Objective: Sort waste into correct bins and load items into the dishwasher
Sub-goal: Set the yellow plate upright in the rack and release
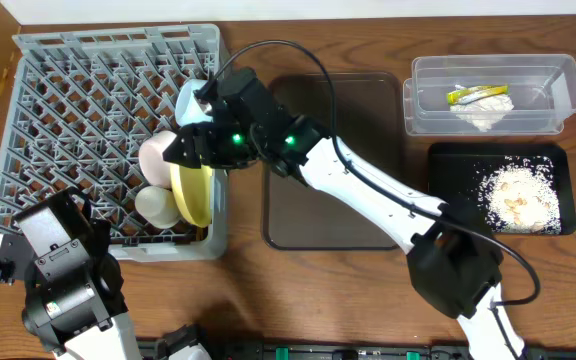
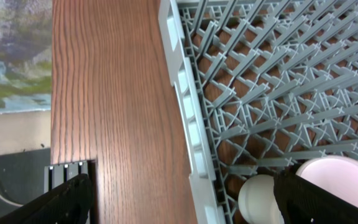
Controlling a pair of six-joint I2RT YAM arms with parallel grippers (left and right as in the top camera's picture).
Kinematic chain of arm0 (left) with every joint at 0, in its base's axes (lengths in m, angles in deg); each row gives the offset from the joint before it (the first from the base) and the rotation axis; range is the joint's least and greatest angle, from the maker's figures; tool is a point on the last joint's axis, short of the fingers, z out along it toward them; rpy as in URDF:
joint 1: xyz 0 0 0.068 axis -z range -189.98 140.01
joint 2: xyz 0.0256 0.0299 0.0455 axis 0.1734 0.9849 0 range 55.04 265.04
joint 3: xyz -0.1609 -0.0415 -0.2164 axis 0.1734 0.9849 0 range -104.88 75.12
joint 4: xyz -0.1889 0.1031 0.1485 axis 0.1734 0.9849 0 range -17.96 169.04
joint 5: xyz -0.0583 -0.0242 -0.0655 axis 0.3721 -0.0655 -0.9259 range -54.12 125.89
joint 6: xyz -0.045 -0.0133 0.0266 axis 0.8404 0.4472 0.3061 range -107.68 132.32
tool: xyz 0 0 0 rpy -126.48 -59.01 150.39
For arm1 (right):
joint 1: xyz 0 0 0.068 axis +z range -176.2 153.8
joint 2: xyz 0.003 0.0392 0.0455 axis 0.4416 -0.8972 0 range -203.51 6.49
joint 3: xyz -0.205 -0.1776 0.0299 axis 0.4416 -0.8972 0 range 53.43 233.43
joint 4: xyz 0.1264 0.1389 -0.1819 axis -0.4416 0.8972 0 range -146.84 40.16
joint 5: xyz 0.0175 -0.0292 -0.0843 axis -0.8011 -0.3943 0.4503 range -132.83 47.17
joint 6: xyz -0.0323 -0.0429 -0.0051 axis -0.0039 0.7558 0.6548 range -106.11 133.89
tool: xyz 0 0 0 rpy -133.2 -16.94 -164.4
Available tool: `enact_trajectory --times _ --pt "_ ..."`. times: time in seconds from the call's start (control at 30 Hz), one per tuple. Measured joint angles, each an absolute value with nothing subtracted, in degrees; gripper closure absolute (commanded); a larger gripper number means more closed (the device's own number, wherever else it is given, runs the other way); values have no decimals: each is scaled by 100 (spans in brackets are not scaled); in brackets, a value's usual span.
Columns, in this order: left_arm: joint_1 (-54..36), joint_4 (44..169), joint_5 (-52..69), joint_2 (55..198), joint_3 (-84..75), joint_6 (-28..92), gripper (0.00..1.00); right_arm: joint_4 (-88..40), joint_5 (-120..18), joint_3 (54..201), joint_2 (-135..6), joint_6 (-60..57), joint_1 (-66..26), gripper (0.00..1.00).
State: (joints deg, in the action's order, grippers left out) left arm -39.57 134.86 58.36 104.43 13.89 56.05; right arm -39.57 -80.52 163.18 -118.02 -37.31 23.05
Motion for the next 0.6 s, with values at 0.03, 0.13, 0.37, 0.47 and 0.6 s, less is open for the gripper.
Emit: enact_trajectory --times 0.03,0.13,0.37,0.47,0.6 --pt "-3957 13486 5839 10443 1389 5605 6 -3801 -7949 16318 -11751 -3646 2288 11" --pt "-3957 13489 5836 10441 1387 5605 6 -3133 -7510 16314 -11478 -3351 2205 1" --pt "-3957 13491 5834 10443 1387 5605 6 -1642 -6328 16312 -10112 -2549 1704 1" --pt "-3957 13489 5832 10443 1385 5605 6 -733 -5731 16333 -9515 -2251 1383 1" --pt "-3957 13489 5836 10443 1385 5605 6 725 -4631 16360 -9019 -2053 1031 1"
